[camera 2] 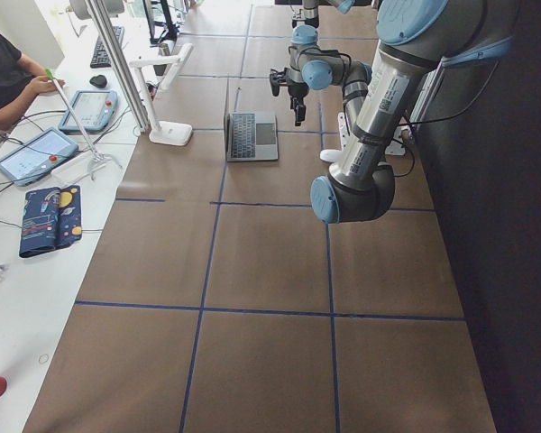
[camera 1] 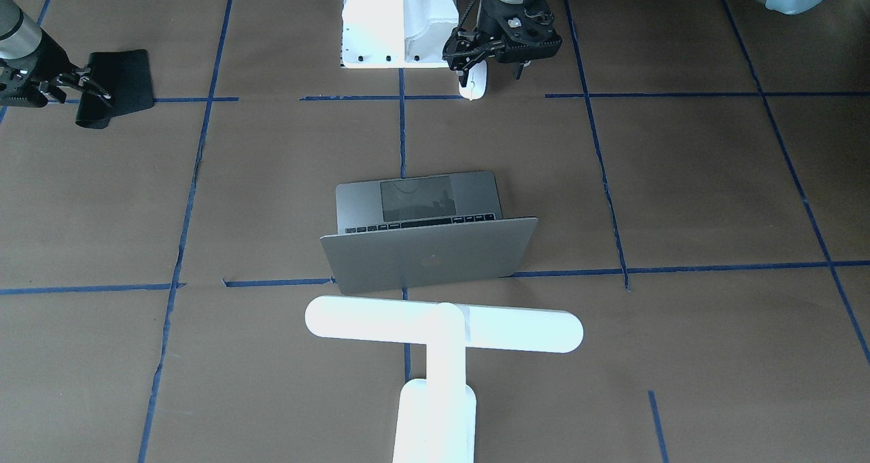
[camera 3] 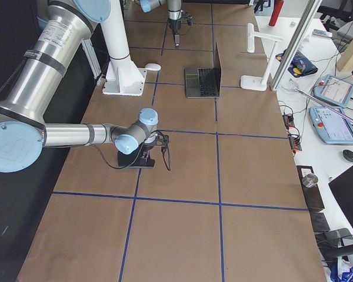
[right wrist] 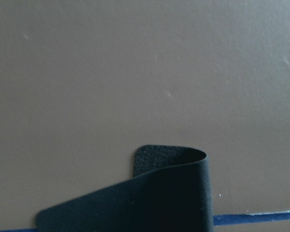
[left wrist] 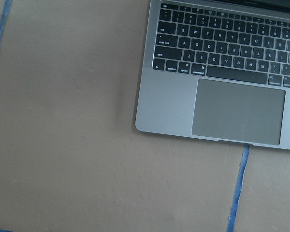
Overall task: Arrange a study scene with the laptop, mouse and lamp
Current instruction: 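Grasp the black mouse pad with the right gripper and lift it, then place the mouse pad beside the laptop with the right gripper, then raise the right gripper away while the left gripper reaches for the white mouse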
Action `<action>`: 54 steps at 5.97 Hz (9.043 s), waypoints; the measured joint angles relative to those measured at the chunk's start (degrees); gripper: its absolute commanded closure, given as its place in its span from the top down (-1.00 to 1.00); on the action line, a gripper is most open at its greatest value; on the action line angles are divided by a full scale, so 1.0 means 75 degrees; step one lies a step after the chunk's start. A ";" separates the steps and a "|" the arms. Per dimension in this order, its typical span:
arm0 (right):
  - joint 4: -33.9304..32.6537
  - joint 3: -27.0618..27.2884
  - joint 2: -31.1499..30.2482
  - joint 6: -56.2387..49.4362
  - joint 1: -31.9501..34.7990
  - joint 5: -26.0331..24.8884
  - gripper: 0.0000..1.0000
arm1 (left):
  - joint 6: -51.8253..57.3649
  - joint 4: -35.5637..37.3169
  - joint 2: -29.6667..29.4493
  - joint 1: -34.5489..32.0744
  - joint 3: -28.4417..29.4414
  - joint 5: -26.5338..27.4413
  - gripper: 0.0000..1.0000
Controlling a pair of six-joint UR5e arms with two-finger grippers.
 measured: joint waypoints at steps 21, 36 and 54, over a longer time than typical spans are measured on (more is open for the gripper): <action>0.0774 -0.1957 0.4913 -0.0026 0.0645 -0.0137 -1.00 | -0.0257 0.0039 0.0016 -0.0039 -0.0470 -0.0011 1.00; -0.4236 -0.1039 0.6404 -0.1244 0.3190 0.1024 1.00 | -0.0021 -0.1026 0.1218 0.1911 0.0038 0.0472 1.00; -0.5997 -0.0348 0.6403 -0.2775 0.3805 0.0925 1.00 | -0.0078 -0.2000 0.1131 0.2377 0.1180 0.0973 -0.87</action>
